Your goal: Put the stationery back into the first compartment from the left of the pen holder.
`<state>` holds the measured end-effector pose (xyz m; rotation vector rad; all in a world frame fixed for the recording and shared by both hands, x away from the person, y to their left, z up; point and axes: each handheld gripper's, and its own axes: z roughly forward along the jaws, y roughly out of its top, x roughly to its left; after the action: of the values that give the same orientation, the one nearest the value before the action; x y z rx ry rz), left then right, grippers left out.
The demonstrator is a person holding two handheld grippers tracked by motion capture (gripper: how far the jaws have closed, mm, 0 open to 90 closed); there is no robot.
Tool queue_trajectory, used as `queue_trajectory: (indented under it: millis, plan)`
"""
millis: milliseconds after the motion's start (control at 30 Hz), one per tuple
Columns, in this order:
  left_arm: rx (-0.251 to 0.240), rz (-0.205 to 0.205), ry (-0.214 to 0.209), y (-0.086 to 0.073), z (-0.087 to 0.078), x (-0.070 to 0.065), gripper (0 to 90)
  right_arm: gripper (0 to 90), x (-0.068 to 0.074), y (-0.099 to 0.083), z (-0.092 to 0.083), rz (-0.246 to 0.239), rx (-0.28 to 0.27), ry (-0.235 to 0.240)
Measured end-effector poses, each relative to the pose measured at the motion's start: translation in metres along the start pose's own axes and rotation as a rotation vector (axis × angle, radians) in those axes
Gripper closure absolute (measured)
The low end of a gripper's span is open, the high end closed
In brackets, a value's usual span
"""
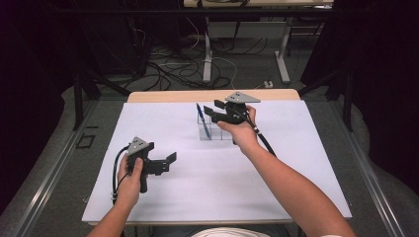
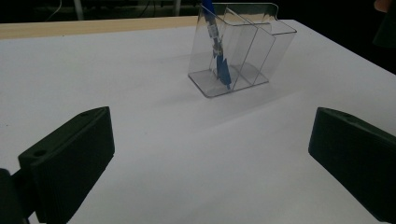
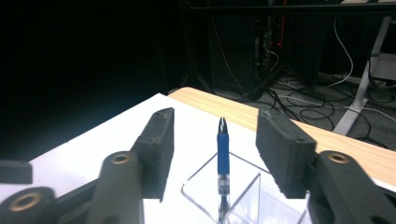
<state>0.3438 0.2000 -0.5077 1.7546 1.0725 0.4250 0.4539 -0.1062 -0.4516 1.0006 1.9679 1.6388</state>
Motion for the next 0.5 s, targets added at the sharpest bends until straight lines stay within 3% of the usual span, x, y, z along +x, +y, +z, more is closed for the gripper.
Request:
queue_trajectory:
  millis: [100,300,367,500]
  plan:
    - [0.005,-0.001,-0.001,0.0,0.0,0.0,0.1,42.6,0.001,0.0,-0.008,0.003,0.007,0.029]
    - [0.003,-0.001,0.0,0.0,0.0,-0.001,0.1,23.8,0.003,0.0,-0.026,-0.001,0.058,0.014]
    - [0.006,-0.004,0.0,0.0,0.0,-0.001,0.1,19.1,0.003,-0.002,-0.032,-0.045,0.075,-0.011]
    - [0.003,-0.002,0.0,0.0,0.0,-0.001,0.1,14.4,0.002,-0.008,-0.044,-0.083,0.104,-0.041]
